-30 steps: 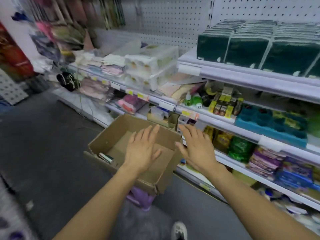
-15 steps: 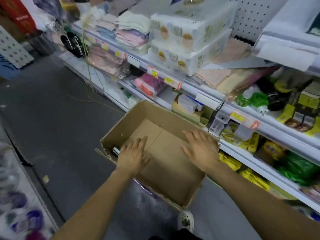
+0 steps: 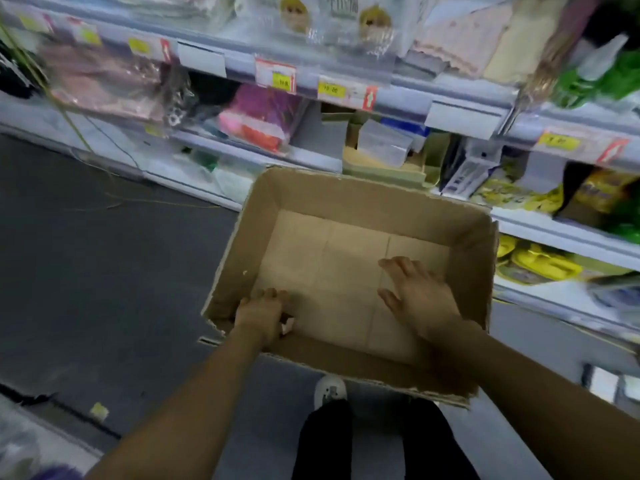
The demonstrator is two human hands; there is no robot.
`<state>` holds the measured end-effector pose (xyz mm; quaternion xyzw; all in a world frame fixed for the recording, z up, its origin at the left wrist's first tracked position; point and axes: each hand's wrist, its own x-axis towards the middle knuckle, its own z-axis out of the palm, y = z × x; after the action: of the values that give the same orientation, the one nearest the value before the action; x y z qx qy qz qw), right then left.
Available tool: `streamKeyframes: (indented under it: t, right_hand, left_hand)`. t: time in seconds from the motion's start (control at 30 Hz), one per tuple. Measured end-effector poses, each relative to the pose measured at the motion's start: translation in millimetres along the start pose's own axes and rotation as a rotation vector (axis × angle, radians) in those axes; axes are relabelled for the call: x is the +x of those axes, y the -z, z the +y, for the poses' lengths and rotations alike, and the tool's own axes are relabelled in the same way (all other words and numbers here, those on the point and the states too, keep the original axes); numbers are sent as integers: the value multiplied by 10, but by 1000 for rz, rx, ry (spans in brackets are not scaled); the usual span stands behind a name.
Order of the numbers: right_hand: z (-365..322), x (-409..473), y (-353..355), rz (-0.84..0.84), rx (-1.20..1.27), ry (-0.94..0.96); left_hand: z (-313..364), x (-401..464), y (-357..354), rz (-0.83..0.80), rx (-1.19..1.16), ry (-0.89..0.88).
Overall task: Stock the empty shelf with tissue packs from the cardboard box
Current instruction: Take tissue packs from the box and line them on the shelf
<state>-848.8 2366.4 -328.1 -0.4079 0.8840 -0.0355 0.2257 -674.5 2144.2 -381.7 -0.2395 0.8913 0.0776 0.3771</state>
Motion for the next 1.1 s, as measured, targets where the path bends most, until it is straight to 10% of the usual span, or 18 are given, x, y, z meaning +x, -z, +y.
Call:
streamKeyframes:
  t: [0.4,0.5,0.77,0.97,1.1]
  right_hand:
    - [-32,-54,-615,-177,116,-129]
    - [-39,-81,-596,-216,179,-142]
    - [-200,-231,-143,-92,340,-10]
    - [-262,-339,276,447,324,16]
    - [-262,-502,702,540,1076,-215]
  left_hand:
    - [-182,659,-328,-105,287,-262]
    - [-108,630,-245,7,29,-230]
    - [587,217,751,36,-1535,-8]
    - [847,-252,1402,-179,-1707,-59]
    - [808,-483,1664,-9,-1331,-133]
